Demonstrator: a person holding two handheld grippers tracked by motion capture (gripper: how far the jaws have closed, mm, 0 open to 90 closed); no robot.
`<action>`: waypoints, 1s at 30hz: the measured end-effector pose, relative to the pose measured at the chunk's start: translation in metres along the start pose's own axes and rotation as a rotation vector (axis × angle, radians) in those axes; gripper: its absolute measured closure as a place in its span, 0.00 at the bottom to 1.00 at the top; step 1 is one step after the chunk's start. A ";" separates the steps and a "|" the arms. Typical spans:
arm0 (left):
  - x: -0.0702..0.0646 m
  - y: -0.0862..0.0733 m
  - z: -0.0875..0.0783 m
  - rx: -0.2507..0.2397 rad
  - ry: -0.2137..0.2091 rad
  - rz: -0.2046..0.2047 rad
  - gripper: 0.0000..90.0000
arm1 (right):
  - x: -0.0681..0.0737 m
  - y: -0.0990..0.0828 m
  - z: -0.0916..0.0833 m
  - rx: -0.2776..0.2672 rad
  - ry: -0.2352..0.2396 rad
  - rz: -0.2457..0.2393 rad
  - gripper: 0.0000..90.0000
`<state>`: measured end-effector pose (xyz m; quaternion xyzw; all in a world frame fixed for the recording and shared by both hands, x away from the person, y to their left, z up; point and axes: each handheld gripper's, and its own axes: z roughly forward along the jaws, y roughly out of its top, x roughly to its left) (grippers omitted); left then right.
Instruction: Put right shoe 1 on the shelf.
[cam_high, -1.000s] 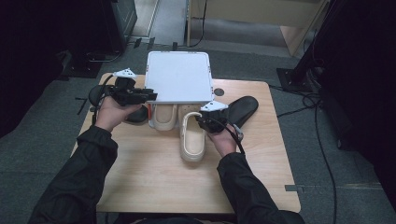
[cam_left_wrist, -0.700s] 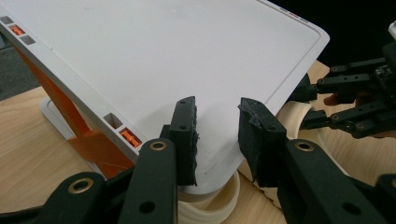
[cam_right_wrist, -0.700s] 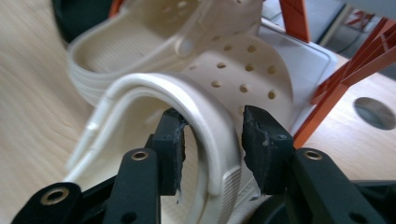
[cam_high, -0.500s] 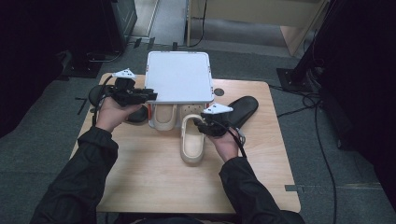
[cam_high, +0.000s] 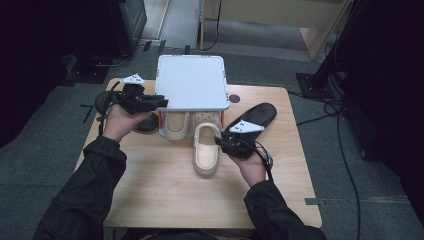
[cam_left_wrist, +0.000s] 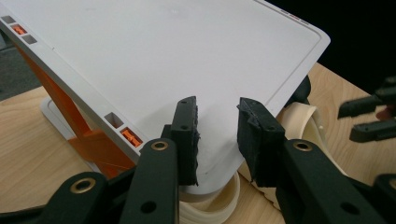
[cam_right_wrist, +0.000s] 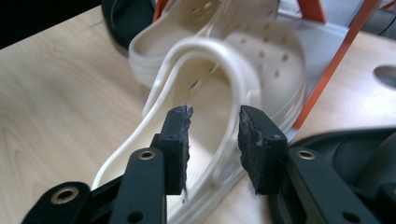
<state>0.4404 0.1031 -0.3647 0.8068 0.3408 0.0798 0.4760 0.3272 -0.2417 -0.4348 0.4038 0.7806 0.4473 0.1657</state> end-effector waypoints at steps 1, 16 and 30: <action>0.000 0.000 0.000 0.000 0.000 0.000 0.77 | 0.000 0.000 0.000 0.000 0.000 0.000 0.72; -0.002 0.000 0.000 0.004 0.024 0.003 0.82 | 0.032 -0.042 -0.012 0.027 0.085 -0.052 0.86; -0.004 0.000 0.001 0.002 0.040 0.006 0.83 | 0.065 -0.075 -0.003 0.163 0.149 -0.088 0.93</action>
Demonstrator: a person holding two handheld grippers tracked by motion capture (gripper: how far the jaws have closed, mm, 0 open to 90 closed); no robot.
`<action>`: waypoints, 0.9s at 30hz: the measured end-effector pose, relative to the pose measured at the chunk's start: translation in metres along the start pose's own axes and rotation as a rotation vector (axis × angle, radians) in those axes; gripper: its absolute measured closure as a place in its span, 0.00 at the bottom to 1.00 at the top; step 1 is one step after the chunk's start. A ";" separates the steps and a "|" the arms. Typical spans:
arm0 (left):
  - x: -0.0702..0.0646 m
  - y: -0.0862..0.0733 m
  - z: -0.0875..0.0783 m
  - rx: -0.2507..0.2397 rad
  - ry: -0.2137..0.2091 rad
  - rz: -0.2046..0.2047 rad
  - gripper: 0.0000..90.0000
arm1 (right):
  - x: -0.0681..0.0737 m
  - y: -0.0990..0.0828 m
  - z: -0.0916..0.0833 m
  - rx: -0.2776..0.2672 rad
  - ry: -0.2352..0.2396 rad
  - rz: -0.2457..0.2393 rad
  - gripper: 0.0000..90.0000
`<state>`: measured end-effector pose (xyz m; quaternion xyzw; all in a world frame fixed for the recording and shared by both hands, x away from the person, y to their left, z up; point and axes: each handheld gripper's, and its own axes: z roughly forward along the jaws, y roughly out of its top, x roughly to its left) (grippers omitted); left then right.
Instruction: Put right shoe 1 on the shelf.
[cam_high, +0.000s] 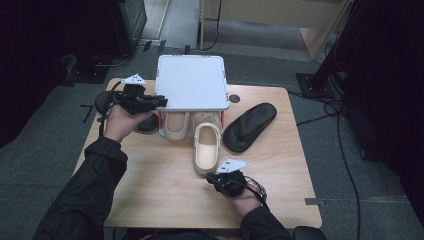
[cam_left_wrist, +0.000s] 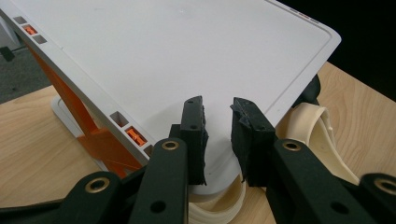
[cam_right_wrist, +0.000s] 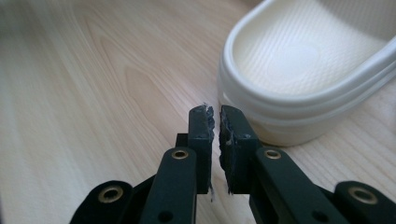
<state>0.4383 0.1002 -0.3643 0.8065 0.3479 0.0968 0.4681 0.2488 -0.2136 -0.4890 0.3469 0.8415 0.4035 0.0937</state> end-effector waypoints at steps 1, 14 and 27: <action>0.000 0.000 0.000 0.000 0.000 0.000 0.83 | 0.000 0.000 0.000 0.000 0.000 0.000 0.93; 0.000 0.000 0.000 0.005 -0.012 -0.008 0.84 | -0.003 0.014 0.017 -0.022 -0.039 -0.047 0.95; 0.000 0.000 0.001 0.004 -0.016 -0.011 0.85 | -0.031 0.037 0.028 -0.073 -0.075 -0.003 0.93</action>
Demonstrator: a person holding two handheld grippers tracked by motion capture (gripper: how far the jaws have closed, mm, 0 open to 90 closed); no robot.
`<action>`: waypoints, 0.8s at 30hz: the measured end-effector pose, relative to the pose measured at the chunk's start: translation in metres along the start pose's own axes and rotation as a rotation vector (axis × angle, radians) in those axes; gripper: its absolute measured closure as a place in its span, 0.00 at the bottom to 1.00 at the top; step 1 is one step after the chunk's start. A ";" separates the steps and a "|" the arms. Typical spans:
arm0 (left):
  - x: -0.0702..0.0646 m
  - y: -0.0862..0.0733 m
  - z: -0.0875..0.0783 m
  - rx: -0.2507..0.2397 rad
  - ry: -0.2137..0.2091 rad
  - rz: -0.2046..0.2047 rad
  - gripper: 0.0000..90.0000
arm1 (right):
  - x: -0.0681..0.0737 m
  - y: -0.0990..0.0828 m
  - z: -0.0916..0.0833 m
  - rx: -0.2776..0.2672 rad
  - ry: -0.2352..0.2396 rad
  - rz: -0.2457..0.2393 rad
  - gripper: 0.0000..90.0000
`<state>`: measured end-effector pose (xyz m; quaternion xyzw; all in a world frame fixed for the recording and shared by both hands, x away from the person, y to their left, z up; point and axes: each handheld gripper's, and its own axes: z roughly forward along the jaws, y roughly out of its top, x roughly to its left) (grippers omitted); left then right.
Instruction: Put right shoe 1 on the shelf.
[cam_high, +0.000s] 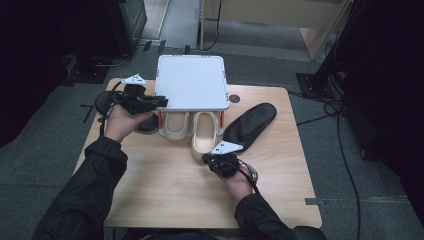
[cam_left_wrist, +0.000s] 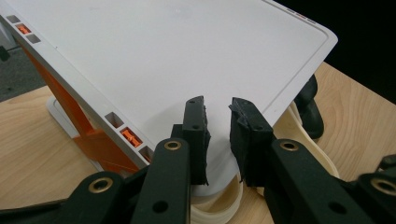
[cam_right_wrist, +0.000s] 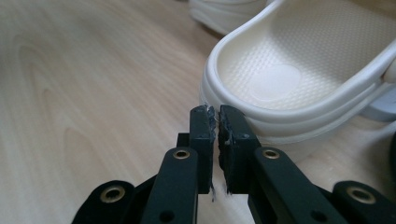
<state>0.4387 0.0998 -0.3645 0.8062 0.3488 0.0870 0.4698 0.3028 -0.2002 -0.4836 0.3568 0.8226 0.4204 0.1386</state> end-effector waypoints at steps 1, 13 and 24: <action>0.000 0.000 0.000 0.000 0.000 0.000 0.85 | 0.000 0.000 0.000 0.000 0.000 0.000 0.93; 0.000 0.000 0.000 0.002 0.003 -0.004 0.85 | -0.028 0.022 0.018 -0.004 -0.042 0.032 0.94; 0.000 0.000 0.000 0.000 0.000 -0.005 0.85 | -0.040 0.032 0.030 -0.007 -0.051 0.038 0.93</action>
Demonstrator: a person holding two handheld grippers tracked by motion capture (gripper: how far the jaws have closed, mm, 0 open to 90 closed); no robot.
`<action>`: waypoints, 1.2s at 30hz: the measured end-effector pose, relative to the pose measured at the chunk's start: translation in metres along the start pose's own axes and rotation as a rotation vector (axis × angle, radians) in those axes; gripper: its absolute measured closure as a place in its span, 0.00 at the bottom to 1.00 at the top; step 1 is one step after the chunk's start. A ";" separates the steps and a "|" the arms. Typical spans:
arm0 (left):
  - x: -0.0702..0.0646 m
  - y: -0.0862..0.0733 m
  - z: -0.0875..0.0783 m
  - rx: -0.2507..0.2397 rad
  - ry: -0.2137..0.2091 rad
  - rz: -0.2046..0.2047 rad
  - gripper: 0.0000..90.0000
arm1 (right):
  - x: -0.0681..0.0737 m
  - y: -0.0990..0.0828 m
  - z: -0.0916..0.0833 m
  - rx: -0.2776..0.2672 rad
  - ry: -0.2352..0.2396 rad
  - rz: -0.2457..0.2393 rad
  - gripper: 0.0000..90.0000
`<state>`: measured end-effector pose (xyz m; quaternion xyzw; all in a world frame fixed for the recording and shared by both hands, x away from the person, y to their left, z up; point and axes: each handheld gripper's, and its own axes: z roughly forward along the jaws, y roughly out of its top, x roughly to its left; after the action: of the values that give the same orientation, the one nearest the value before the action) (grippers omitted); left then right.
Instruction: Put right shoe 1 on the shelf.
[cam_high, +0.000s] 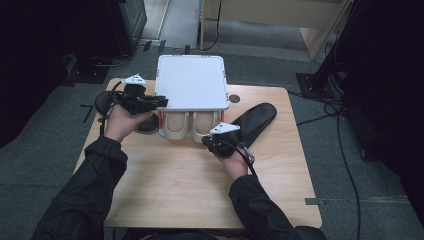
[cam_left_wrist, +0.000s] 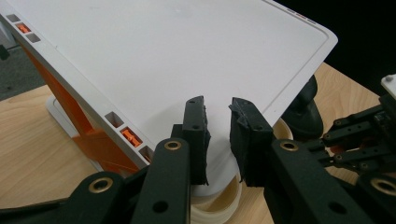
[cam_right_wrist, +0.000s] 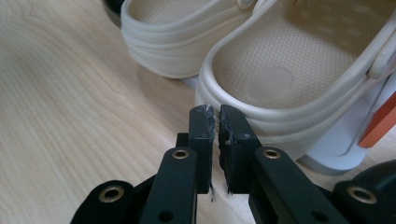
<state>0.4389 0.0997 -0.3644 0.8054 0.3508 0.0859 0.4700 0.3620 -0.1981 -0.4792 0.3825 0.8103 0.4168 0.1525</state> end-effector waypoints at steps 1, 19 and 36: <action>0.000 0.000 0.000 -0.002 0.000 -0.001 0.85 | -0.003 0.001 0.002 -0.003 -0.002 0.004 0.92; 0.001 0.002 -0.009 0.016 -0.028 -0.028 0.66 | -0.003 -0.002 -0.012 -0.020 0.073 0.033 0.80; 0.001 -0.019 -0.051 -0.015 0.021 -0.050 0.61 | 0.003 -0.016 -0.040 -0.026 0.121 -0.010 0.67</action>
<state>0.4065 0.1412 -0.3523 0.7919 0.3752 0.0852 0.4741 0.3291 -0.2239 -0.4669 0.3505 0.8146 0.4488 0.1104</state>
